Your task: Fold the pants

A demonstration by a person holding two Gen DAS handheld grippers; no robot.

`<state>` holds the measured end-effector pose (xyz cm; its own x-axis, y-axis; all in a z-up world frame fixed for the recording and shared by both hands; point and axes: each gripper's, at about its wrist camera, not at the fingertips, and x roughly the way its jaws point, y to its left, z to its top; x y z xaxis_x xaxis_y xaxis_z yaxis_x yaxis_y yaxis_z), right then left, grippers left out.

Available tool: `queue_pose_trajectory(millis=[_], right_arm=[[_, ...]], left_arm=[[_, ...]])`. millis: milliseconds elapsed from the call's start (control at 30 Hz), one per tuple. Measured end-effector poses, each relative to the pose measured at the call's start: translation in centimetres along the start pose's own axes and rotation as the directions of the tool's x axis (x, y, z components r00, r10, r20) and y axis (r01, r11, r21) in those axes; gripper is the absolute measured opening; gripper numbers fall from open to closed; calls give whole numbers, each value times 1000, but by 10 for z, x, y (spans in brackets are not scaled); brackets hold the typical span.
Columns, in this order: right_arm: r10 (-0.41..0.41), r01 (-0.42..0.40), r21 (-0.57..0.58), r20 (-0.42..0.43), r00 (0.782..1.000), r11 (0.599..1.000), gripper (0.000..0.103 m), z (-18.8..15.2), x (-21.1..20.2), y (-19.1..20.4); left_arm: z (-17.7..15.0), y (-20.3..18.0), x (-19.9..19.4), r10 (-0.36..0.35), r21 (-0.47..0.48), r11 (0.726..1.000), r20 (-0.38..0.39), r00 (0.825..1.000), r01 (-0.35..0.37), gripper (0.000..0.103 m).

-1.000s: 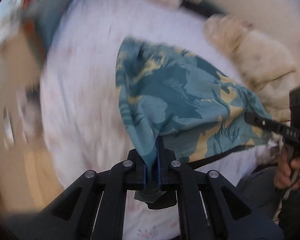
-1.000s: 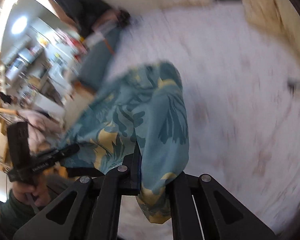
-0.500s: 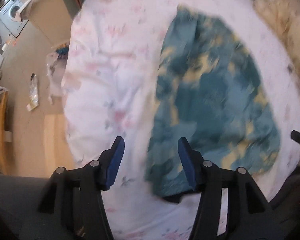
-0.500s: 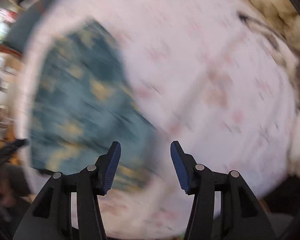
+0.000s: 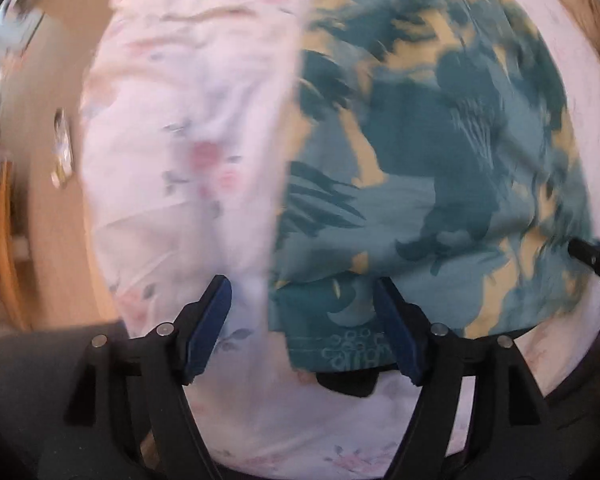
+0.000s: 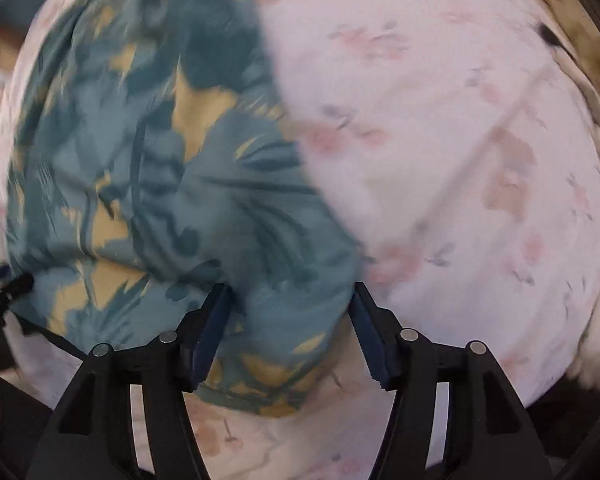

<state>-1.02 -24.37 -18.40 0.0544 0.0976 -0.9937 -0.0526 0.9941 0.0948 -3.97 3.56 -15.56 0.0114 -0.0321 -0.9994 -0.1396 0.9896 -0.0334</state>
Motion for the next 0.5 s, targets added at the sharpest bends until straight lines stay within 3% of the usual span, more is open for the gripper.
queue_pose_trajectory(millis=[100,167,267,367,467,500], right_arm=[[121,-124,18,118,986,992,65,14,-39,-8],[226,-232,5,208,952,973,64,33,-67,-11],[284,-283,-41,262,922,958,65,68,-89,-9],[325,-322,-54,273,906,945,67,113,-90,-4],[390,-387,-60,229,892,920,67,160,-76,3],[437,-433,-66,204,876,899,67,179,-69,4]], left_arm=[[17,13,-29,-72,-48,996,71,995,75,70],[37,15,-46,-96,-43,994,115,989,101,72],[83,15,-66,-100,-8,995,149,984,102,73],[135,6,-73,-70,44,997,201,977,62,73],[188,-3,-53,-137,96,988,191,972,121,73],[208,-7,-45,-164,130,982,189,968,141,73]])
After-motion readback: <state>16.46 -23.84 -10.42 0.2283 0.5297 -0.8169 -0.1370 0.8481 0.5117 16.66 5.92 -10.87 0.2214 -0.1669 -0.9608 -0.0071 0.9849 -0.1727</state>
